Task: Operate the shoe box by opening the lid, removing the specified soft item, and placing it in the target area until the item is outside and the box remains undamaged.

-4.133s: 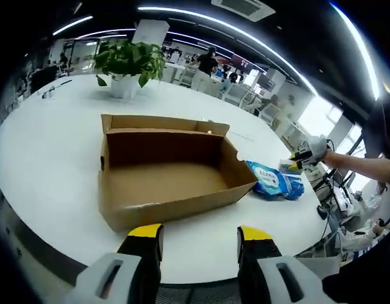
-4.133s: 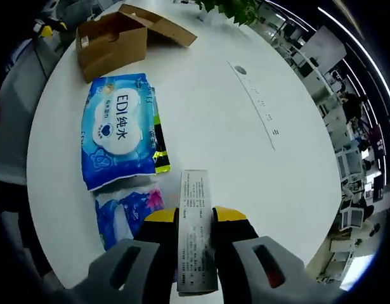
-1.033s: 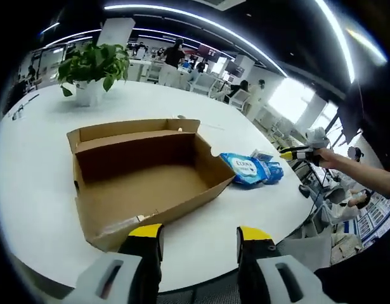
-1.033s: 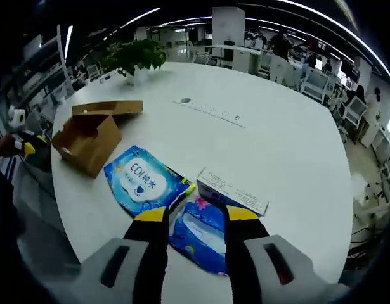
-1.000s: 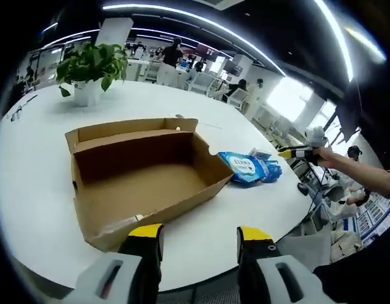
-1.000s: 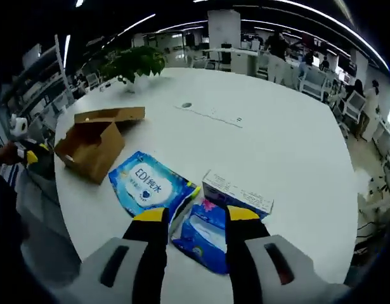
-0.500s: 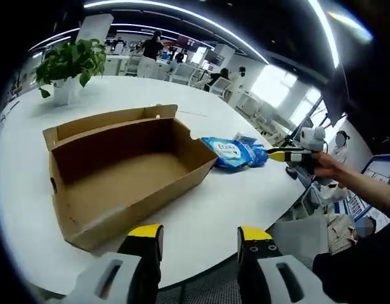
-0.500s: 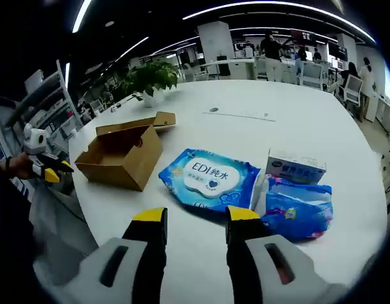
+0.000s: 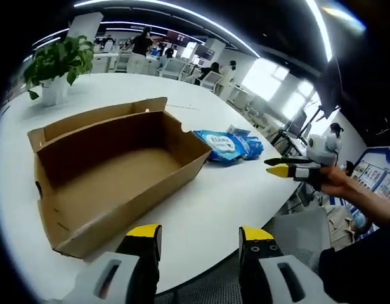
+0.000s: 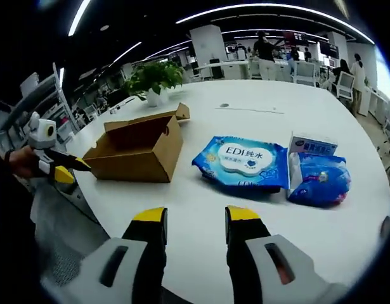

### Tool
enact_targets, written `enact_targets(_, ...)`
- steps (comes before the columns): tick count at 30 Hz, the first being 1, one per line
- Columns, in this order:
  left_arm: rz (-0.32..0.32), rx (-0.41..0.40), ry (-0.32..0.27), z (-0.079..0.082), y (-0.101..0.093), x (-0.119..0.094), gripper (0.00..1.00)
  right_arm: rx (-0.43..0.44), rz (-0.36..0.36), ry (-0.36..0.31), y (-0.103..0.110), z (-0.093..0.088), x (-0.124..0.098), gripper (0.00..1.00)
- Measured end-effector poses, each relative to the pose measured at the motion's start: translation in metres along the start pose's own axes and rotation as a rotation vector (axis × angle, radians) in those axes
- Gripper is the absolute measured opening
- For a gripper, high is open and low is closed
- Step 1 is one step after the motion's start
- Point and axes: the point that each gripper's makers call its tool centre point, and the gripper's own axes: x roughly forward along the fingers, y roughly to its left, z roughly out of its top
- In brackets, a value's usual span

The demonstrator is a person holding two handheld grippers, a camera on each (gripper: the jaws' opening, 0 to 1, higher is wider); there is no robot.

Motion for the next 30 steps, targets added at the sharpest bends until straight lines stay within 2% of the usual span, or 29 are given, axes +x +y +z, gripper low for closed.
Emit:
enact_targets(7,-0.012,0.012,0.019,0.005,-0.001,0.006,0.50,0.037,-0.033,-0.023,0.014,-0.014,0.000,0.34)
enact_targets(13,-0.017,0.021,0.017,0.013,-0.003,0.010,0.50,0.046,-0.020,-0.043,0.029,-0.019,0.002,0.34)
enact_targets(18,-0.013,0.027,0.005,0.022,0.000,0.008,0.50,0.049,-0.017,-0.051,0.033,-0.019,0.003,0.34)
enact_targets(28,0.025,0.038,-0.004,0.034,0.030,-0.005,0.50,0.060,-0.028,-0.064,0.035,-0.023,0.003,0.35)
enact_targets(30,0.039,0.034,-0.009,0.036,0.038,-0.010,0.50,0.095,-0.029,-0.085,0.036,-0.020,0.004,0.35)
